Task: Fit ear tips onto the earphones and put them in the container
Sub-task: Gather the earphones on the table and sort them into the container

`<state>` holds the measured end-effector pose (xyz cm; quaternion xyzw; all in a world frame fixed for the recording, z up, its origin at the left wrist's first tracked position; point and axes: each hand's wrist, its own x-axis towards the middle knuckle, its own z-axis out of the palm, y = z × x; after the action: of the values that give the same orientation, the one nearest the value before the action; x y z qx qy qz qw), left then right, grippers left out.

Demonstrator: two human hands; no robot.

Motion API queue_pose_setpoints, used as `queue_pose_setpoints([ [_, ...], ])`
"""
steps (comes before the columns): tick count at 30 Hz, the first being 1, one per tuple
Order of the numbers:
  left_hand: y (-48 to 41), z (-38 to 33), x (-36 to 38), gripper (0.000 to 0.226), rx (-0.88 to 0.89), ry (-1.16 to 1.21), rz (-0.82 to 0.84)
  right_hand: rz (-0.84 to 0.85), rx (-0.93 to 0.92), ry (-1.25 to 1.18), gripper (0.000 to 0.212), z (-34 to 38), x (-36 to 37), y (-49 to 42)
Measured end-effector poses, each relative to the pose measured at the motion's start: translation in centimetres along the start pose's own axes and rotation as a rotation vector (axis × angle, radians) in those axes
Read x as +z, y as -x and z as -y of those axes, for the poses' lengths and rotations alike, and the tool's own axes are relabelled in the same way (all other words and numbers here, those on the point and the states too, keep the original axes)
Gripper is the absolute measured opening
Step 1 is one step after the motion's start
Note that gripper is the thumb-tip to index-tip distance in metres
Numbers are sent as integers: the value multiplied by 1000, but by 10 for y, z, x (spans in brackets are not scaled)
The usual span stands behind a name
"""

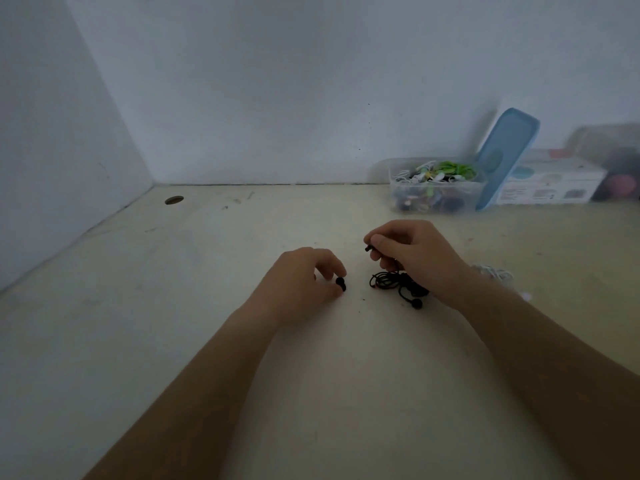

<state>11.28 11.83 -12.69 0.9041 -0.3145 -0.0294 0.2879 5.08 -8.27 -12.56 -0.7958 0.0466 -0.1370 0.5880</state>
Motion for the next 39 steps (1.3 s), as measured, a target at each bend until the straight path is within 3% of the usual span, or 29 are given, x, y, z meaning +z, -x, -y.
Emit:
queue_pose_setpoints([
  [8,-2,-4,8,12,1,-82,-55,42,-32,3,13,-4,-6,4],
  [19,2,-15,8,22,-23,-152,-64,54,-64,6,11,-3,-10,14],
  [26,4,-13,9,10,-10,-110,-78,57,-69,-22,10,-3,-14,15],
  [31,2,-24,-3,15,-40,295,-167,64,-48,-59,8,-5,-18,15],
  [39,-6,-40,-4,14,-213,909,-13,78,-11,-248,10,0,-18,17],
])
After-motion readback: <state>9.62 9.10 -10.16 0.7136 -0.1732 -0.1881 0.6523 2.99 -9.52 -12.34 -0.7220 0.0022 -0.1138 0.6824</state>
